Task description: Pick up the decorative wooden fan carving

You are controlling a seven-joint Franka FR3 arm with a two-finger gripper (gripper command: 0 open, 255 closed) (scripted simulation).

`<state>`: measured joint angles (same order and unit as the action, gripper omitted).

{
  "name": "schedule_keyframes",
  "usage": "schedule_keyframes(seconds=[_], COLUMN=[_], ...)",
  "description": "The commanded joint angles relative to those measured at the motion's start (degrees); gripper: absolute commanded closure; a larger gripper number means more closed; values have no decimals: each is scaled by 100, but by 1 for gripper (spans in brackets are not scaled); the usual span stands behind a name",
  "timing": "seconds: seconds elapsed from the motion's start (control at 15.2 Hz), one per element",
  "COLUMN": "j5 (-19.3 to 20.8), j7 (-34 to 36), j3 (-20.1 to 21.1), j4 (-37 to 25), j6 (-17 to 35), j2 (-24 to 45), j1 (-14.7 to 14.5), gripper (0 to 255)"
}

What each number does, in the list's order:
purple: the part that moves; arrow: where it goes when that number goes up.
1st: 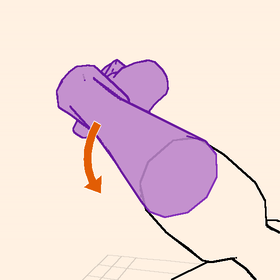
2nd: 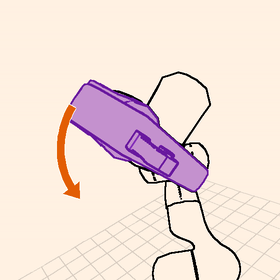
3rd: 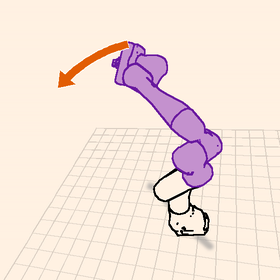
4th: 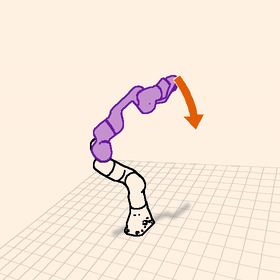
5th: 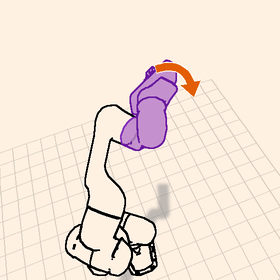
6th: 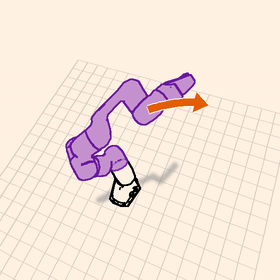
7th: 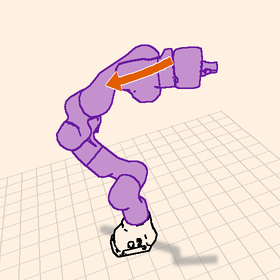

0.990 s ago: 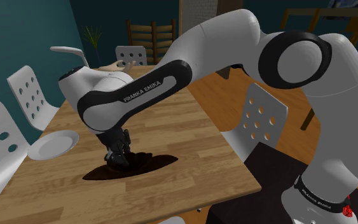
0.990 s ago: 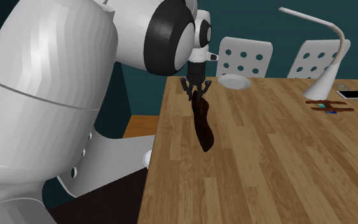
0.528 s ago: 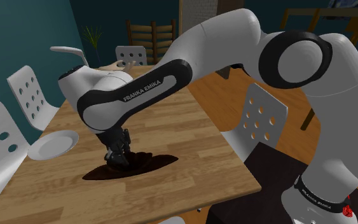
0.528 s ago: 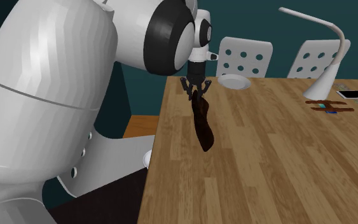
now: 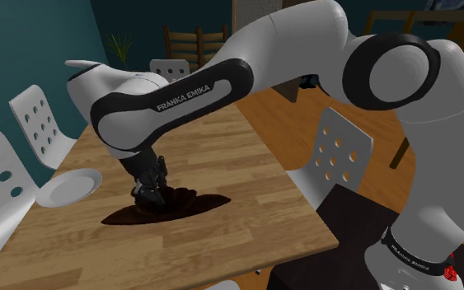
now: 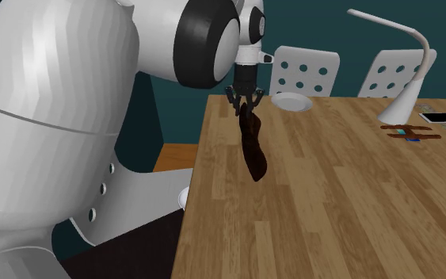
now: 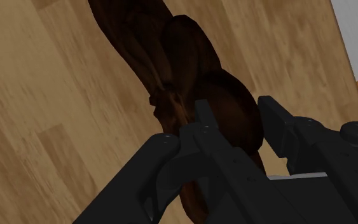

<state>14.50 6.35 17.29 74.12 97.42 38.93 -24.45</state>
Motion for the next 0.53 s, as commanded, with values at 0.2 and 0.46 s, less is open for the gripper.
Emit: schedule_keyframes(seconds=[0.2,0.46], j5=[-33,-44], j7=[-37,-55], j3=[20,26], j4=[-220,-337], j6=[-316,-460], j2=[-110,-141], j1=[-16,-26], gripper=[255,255])
